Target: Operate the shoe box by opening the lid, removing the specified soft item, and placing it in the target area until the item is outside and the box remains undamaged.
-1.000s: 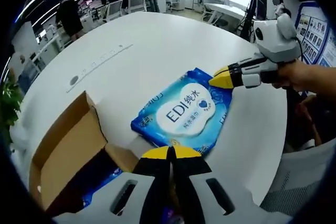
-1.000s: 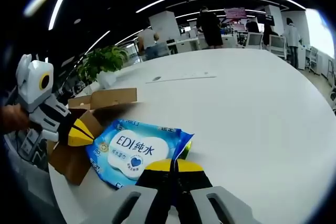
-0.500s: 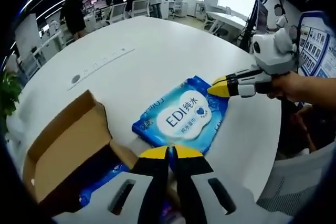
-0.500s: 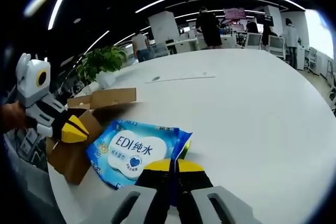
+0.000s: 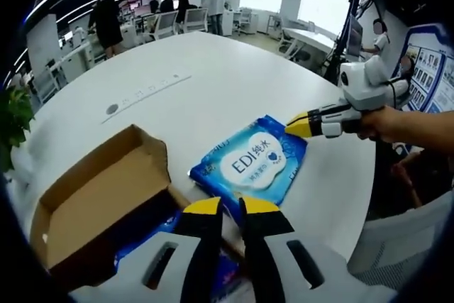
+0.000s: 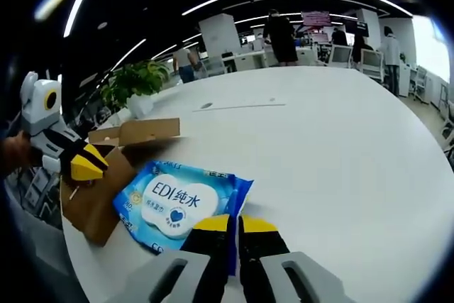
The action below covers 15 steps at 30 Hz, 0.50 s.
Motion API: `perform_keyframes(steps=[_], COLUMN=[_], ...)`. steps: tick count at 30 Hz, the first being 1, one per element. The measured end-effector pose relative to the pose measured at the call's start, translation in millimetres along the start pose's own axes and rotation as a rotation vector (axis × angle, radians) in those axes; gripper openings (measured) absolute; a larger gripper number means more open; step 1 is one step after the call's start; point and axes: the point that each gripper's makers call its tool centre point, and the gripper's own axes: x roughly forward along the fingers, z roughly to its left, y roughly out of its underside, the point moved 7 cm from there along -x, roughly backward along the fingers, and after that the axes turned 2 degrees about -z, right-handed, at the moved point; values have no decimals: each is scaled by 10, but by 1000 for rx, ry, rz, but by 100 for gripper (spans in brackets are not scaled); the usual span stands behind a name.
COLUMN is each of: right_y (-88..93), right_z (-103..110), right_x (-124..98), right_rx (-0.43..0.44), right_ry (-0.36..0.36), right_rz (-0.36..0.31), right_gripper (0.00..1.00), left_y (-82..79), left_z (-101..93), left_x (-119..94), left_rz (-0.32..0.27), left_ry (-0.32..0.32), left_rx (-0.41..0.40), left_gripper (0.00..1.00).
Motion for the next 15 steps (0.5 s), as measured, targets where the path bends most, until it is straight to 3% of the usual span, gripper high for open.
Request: perform_keyframes(steps=[15], right_y=[-23], right_z=[45], right_x=[-204], right_rx=[-34], right_ry=[38], right_rz=[31], right_gripper=[0], left_y=[48], left_z=[179], left_x=[-255], left_rz=[-49], left_ry=[-22], left_rx=[-51], left_gripper=[10])
